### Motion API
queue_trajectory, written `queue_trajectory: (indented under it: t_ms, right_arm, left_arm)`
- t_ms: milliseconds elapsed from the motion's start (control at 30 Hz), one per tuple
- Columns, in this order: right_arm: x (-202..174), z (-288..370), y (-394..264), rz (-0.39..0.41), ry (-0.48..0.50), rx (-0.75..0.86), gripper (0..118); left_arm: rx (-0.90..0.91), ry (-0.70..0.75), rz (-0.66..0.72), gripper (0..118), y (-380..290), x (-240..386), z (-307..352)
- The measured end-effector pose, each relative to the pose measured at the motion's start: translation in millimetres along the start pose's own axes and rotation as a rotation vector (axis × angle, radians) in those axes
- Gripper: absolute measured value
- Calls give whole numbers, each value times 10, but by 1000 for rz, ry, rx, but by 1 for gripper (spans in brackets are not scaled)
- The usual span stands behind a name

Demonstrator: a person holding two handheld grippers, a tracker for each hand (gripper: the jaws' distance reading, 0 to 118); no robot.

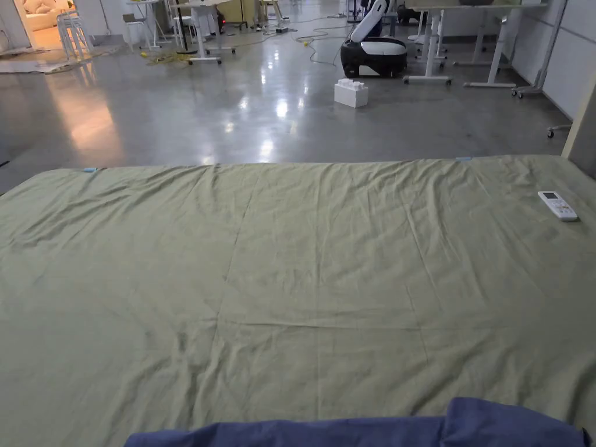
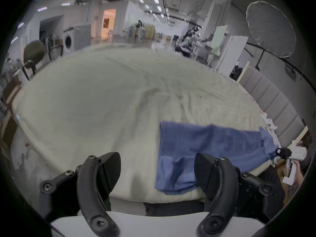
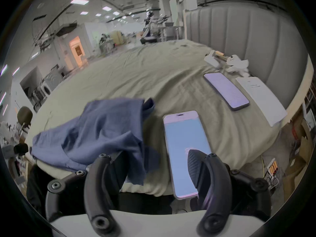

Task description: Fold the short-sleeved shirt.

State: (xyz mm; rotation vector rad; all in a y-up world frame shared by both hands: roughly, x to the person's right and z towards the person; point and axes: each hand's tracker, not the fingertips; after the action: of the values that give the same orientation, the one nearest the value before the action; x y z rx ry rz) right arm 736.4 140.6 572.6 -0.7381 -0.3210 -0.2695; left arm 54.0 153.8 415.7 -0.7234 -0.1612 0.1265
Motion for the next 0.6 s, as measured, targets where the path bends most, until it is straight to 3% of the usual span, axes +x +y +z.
queue_trajectory:
  t_ms: [67,233,400,600]
  right_arm:
    - [-51,283,67,-29,5,103,76]
    - [-508,980,258,40,55,335,78]
    - [-1010,1395,434,153,133,505,79]
    - [-1407,1536,550,300,167,594,78]
  left_arm:
    - [110,36,-54,90,130,106,317]
    - [386,-6,-135,89,259,660,1149]
    - [559,24,-240,89,296,1270,1598]
    - [605,-65,-266,80,364,1650,1749]
